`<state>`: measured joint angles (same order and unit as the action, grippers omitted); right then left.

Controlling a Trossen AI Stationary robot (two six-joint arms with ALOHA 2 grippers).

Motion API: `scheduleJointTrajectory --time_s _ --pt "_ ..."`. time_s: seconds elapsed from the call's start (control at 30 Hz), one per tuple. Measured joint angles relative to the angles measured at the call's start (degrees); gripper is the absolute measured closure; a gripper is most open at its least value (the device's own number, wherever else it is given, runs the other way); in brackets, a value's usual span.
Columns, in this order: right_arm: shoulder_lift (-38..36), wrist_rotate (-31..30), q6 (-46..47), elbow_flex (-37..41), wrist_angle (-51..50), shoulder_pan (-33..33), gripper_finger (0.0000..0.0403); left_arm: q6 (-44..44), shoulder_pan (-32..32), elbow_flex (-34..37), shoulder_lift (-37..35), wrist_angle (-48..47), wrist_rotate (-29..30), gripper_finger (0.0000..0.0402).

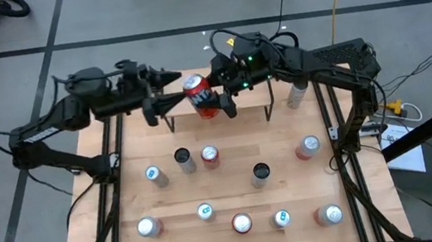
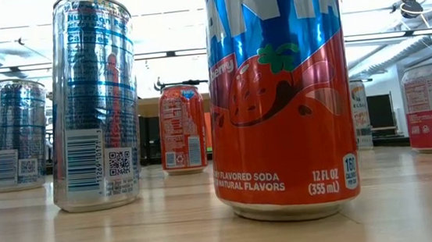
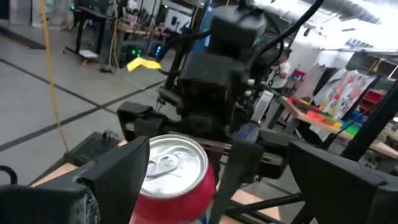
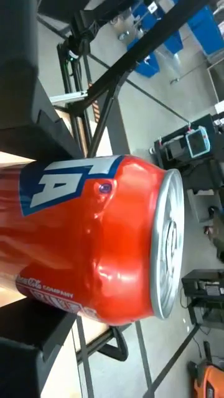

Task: Place canned beverage on shelf
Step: Put the top left orange soda can on the shelf

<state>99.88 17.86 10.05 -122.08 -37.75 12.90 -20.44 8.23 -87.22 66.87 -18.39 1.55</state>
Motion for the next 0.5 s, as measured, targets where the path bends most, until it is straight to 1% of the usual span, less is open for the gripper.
scheduleJointTrajectory --time_s 0.1,0.27,0.37,0.5 --pt "-0.1 2.8 0.9 0.0 2.2 1.2 0.0135 0.2 0.0 0.0 -1.8 -2.1 0.1 0.002" --pt "-0.2 8.9 2.7 0.0 9.4 3.6 0.0134 -0.2 0.0 0.0 -2.8 -9.5 0.2 0.002" --pt "-0.2 12.0 4.2 0.0 14.1 5.0 0.0135 -0.3 -0.1 0.1 -2.8 -10.3 0.3 0.002" --pt "-0.4 12.5 4.1 0.0 16.1 6.7 0.0133 -0.7 -0.1 0.0 -2.9 -10.3 0.4 0.002"
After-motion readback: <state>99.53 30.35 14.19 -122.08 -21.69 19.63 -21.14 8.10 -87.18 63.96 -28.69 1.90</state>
